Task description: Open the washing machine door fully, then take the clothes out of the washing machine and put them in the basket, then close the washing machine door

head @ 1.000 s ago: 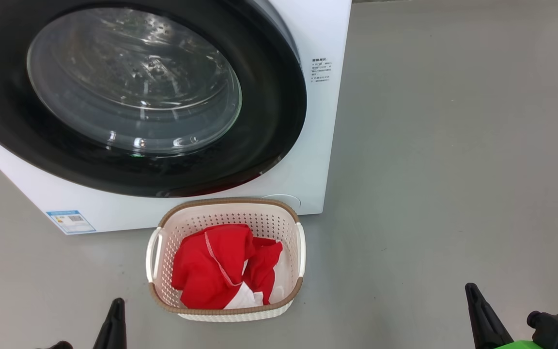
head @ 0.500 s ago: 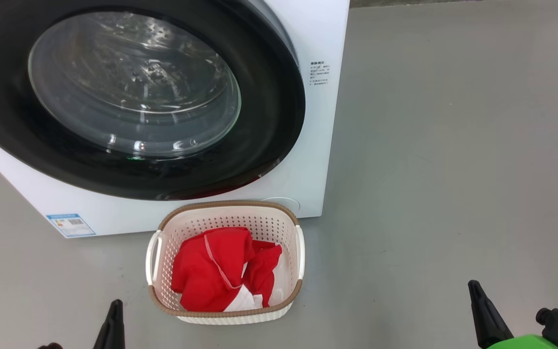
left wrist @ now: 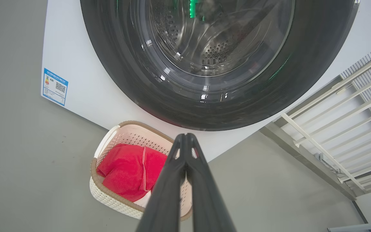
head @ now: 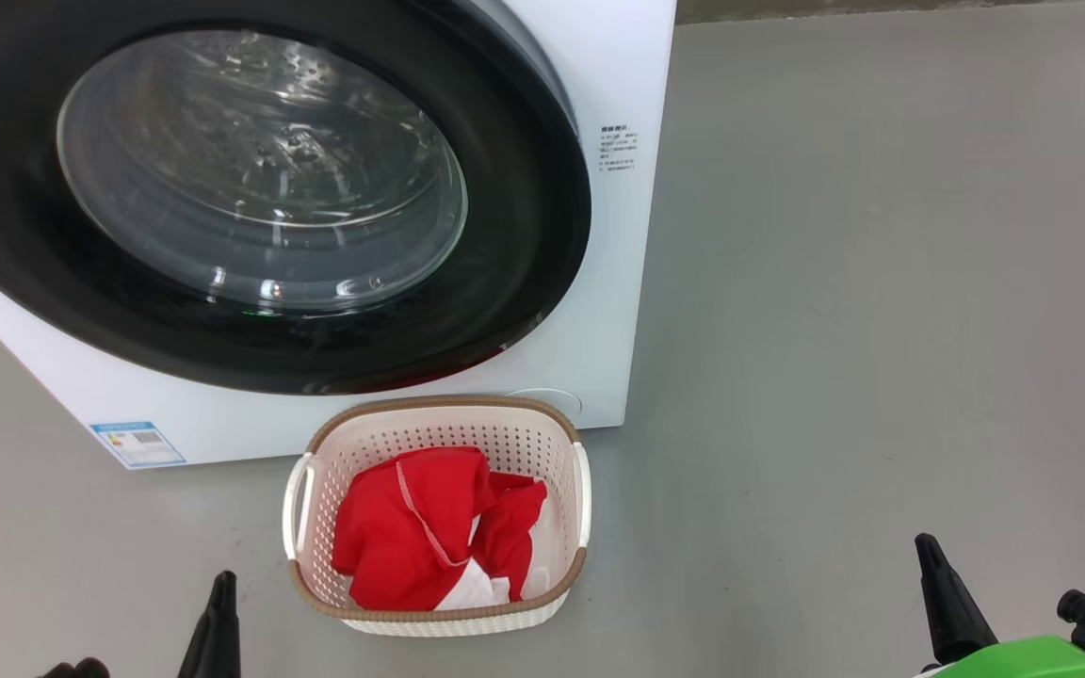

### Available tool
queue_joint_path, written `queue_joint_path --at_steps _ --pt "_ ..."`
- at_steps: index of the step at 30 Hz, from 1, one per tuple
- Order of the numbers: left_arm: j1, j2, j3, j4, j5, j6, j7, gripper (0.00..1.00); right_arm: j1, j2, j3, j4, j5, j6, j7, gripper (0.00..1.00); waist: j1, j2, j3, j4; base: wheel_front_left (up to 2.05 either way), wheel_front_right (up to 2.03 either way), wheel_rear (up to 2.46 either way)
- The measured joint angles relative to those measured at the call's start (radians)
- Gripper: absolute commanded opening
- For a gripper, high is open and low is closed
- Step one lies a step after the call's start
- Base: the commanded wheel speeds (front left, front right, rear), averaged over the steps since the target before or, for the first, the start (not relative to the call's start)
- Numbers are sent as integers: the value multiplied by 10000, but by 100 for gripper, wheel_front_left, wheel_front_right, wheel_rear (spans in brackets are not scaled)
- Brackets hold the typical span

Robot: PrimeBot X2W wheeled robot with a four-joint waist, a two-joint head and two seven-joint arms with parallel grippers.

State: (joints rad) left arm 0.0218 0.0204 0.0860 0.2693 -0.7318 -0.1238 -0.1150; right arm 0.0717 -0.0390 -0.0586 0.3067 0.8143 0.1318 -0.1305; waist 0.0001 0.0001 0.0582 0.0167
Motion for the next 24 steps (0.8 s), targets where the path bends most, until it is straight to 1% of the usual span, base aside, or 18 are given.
queue_joint_path --at_steps 24 --pt "-278 19 2 -4 -2591 0 686 0 -413 -27 -194 -102 2410 -2 652 0 0 0 -166 -50 0 0 0"
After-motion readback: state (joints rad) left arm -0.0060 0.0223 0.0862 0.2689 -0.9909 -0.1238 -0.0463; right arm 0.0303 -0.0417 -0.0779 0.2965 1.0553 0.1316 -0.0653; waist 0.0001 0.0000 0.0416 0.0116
